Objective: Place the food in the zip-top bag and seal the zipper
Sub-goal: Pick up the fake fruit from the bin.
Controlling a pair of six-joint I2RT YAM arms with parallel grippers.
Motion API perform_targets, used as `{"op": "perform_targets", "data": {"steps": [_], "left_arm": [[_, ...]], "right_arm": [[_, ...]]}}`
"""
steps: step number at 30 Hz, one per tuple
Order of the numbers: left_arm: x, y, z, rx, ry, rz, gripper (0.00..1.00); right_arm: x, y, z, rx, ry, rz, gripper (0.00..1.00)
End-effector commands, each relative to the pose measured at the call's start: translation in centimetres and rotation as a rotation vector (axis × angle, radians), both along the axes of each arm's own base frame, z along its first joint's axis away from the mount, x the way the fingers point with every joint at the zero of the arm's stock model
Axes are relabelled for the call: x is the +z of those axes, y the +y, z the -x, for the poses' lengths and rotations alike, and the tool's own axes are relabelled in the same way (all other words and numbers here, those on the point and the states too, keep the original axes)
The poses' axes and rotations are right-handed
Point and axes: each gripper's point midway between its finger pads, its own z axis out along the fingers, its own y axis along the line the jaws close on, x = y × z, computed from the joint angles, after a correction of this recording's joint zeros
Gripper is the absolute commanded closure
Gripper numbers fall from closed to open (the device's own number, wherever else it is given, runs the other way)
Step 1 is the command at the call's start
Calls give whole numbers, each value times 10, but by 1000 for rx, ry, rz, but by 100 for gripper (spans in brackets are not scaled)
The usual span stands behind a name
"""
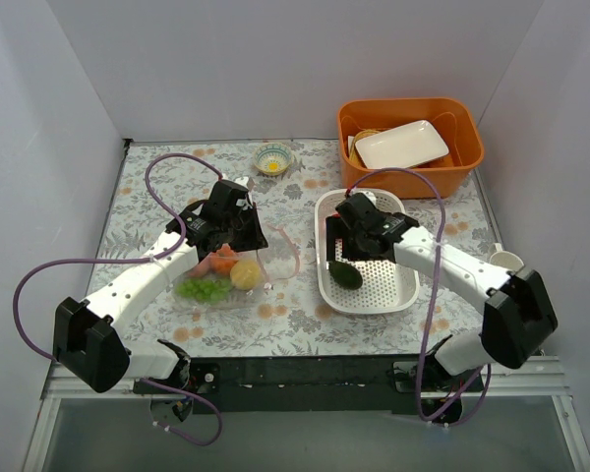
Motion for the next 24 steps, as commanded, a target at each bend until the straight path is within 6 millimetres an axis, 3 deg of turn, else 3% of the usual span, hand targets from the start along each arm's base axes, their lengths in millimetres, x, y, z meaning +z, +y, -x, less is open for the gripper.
{"op": "perform_targets", "data": {"steps": [1,2,5,13,24], "left_arm": [[17,3,2,1,-46,7,100],[19,4,1,3,-51,7,100],[20,4,1,6,-56,3,100],[21,4,1,8,-57,9,100],[17,12,9,28,-48,3,100]], "right_arm": [[65,-2,-23,96,-297,-75,2],[74,-12,-22,57,-335,-83,2],[64,-34,-16,-4,-288,-27,2],[15,-21,7,119,-104,-13,3],[-24,-5,20,187,29,-33,12]]}}
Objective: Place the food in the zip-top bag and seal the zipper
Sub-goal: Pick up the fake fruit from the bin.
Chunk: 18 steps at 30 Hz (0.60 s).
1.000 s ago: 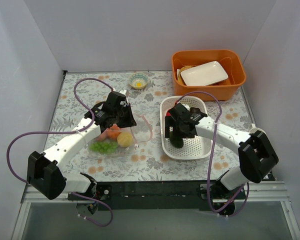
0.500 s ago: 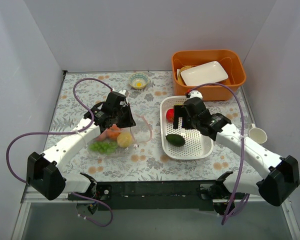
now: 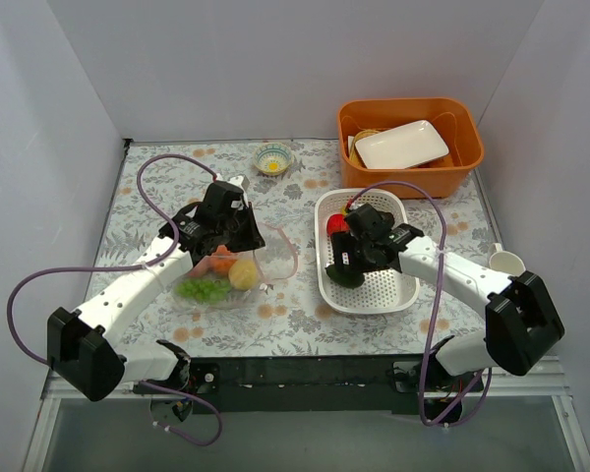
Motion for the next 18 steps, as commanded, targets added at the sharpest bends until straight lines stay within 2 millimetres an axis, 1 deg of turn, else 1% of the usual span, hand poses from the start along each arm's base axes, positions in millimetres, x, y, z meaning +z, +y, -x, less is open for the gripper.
{"op": "perform_targets", "data": {"steps": [1,4,6,7,10,15,18], "left_arm": [[6,5,6,5,-21,-3,100],[5,5,5,4,-18,-9,100],[4,5,4,3,-15,-10,100],[3,5,4,2,-14,-12,100],[3,4,4,3,-15,-13,100],[1,5,3,2,-13,-18,100],[0,5,3,2,-13,-20,100]], "right_arm": [[-14,11,4,50,50,-24,13],[-23,15,6,77,76,-21,15],[-23,17,5,89,84,-20,18],[-26,16,7,97,96,-10,21],[-26,18,7,115,106,-9,28],[-25,24,9,149,113,-32,30],[-23,25,5,152,99,-31,27]]}}
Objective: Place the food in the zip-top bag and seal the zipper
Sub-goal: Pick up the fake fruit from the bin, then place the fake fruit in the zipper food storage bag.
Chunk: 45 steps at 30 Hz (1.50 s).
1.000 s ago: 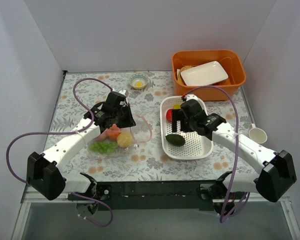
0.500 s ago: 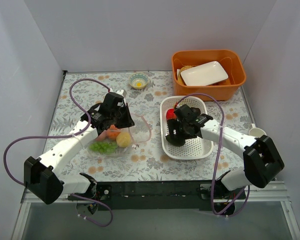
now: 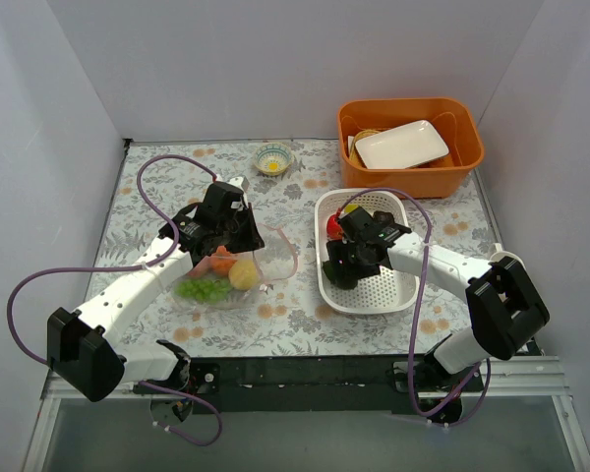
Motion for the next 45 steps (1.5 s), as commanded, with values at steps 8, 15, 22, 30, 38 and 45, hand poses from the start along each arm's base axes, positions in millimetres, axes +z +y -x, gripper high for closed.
{"op": "perform_targets", "data": {"steps": [8,15,22,30,38,45], "left_arm": [[0,2,1,-3,-7,-14,100],[1,0,1,-4,-2,-7,100],[3,1,0,-5,-10,-14,100],[5,1,0,-4,-12,-11,100],[11,-3,-5,-17,-27,-10,100],[20,-5,-10,-5,-53,8,100]], "right_arm": [[20,10,-26,78,-89,16,17],[10,11,-30,111,-80,49,16],[-1,12,-29,118,-54,60,39],[49,17,-37,39,-158,-38,66],[139,66,-43,48,-279,-389,67],[151,111,-30,151,-215,-512,67]]}}
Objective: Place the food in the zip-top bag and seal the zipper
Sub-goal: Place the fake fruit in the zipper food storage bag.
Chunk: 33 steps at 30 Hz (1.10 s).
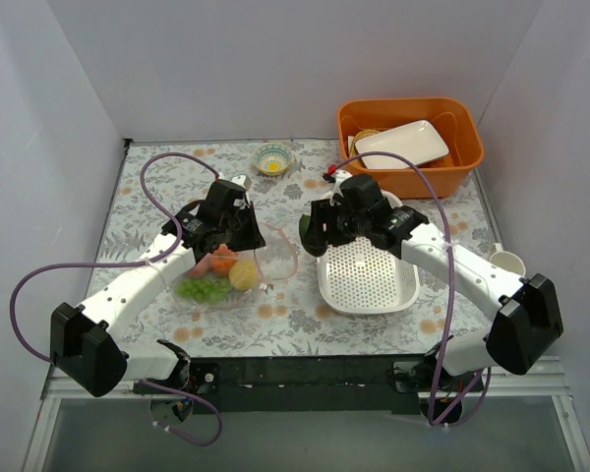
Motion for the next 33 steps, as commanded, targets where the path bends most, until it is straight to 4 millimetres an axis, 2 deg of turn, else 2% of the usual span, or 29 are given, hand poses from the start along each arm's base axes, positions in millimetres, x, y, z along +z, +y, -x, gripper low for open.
{"op": "perform_targets", "data": {"steps": [1,2,9,16,19,20,23,25,26,28,32,33], "left_arm": [[24,-4,-7,0,-63,24,100],[24,-4,-7,2,-64,25,100],[28,-4,-7,2,-70,34,100],[27,0,-6,13,-72,22,100],[30,0,-5,17,-81,32,100],[32,0,-5,20,-85,36,100],[45,0,-5,22,-126,65,99],[52,7,-9,54,-164,56,98],[54,8,-9,58,-172,56,98],[56,10,-10,67,-180,51,98],[57,11,-10,78,-181,53,98],[56,12,-10,80,-180,52,98]], "right_arm": [[16,42,10,107,28,-116,67],[10,49,13,124,43,-109,67],[3,88,30,199,67,-120,67],[-9,110,29,215,80,-102,67],[-10,115,27,216,78,-91,60],[-12,115,26,213,79,-84,49],[-10,111,23,194,63,-73,31],[-9,106,20,171,46,-57,26],[-4,104,20,165,28,-63,2],[0,99,17,148,4,-57,2],[20,83,14,97,-56,-48,2],[24,76,8,56,-84,-36,2]]}}
